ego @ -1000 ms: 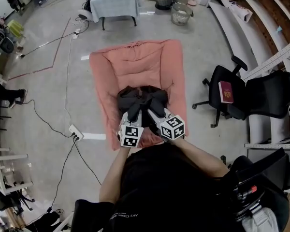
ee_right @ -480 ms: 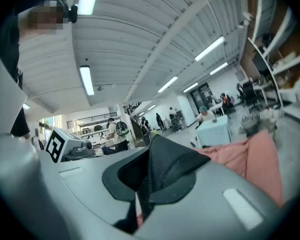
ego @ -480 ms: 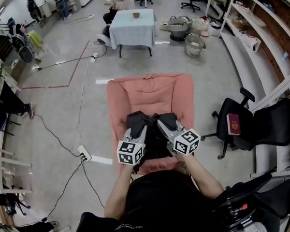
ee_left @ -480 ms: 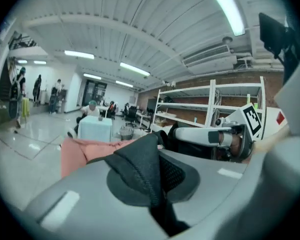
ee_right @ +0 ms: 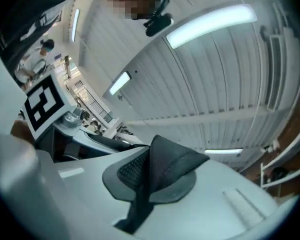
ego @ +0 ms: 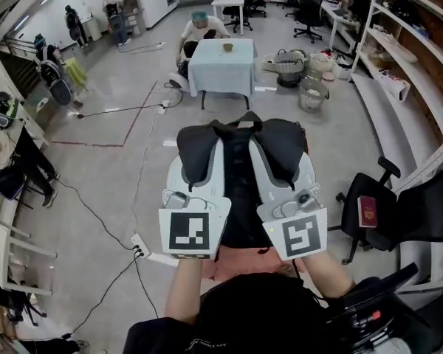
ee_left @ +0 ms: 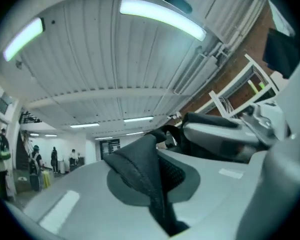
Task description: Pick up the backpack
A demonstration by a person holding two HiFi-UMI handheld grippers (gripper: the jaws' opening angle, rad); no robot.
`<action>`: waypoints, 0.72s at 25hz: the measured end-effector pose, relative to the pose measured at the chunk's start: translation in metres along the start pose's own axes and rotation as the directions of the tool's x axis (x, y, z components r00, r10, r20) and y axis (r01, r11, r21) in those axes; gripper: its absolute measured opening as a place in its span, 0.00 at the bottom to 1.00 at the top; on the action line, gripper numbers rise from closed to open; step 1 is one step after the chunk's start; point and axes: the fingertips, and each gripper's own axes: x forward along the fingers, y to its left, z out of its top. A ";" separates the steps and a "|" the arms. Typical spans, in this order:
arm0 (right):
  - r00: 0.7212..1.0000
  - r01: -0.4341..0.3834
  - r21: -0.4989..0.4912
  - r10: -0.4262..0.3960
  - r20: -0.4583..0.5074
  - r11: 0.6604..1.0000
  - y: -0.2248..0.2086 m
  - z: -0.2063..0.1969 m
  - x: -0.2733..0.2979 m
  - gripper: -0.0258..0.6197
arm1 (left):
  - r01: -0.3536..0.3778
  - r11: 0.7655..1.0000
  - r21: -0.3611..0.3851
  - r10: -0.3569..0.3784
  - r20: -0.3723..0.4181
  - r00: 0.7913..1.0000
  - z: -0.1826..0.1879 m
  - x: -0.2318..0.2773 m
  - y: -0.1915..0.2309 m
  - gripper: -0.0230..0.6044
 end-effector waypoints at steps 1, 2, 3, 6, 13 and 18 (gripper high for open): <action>0.998 0.048 -0.040 -0.046 0.044 0.998 0.001 0.013 0.003 0.08 | -0.042 0.999 -0.034 0.043 0.033 0.999 0.011 0.000 0.006 0.06; 0.995 0.079 -0.067 -0.075 0.062 0.995 0.002 0.017 0.006 0.08 | -0.078 0.995 -0.066 0.083 0.072 0.994 0.016 0.000 0.011 0.06; 0.995 0.084 -0.072 -0.080 0.052 0.994 0.004 0.015 0.008 0.08 | -0.104 0.991 -0.085 0.112 0.098 0.989 0.015 0.001 0.014 0.06; 0.996 0.036 0.048 -0.031 -0.089 0.998 0.008 -0.018 0.007 0.08 | -0.110 0.987 -0.114 0.120 0.086 0.989 -0.008 0.003 0.018 0.06; 0.970 0.019 0.232 0.038 -0.240 0.972 0.019 -0.072 -0.002 0.08 | -0.087 0.993 -0.078 0.085 -0.021 0.996 -0.044 -0.011 0.013 0.06; 0.959 -0.004 0.216 0.065 -0.275 0.976 0.037 -0.083 0.006 0.08 | -0.125 0.982 -0.140 0.115 -0.078 0.990 -0.065 -0.014 0.026 0.06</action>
